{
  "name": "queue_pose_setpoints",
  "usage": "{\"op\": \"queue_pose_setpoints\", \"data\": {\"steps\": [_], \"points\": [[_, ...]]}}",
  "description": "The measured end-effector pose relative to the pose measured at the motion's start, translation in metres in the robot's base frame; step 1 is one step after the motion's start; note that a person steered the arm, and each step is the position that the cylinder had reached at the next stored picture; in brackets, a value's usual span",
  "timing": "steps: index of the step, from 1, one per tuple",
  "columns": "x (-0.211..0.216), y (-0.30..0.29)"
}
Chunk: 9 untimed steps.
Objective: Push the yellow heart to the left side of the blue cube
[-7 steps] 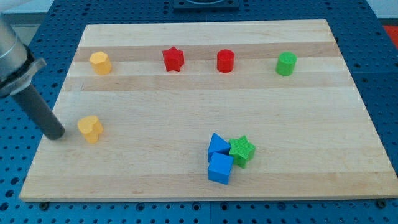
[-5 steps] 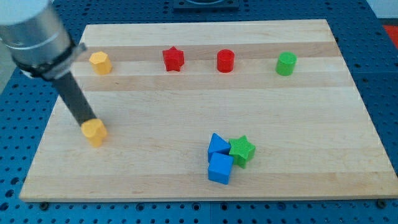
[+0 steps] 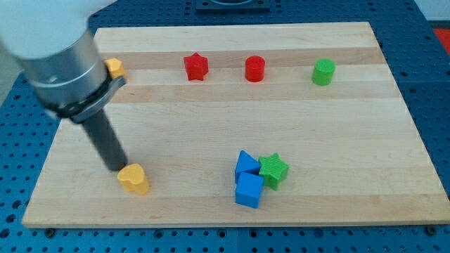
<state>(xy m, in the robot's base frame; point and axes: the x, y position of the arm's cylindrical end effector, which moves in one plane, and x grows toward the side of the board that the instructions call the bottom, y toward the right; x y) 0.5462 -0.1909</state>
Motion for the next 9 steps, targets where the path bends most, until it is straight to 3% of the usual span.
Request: {"op": "queue_pose_setpoints", "data": {"steps": [1,2,3,5,8,9], "points": [[0.017,0.022],[0.017,0.087],[0.017,0.102],[0.039,0.056],[0.051,0.153],[0.055,0.151]]}}
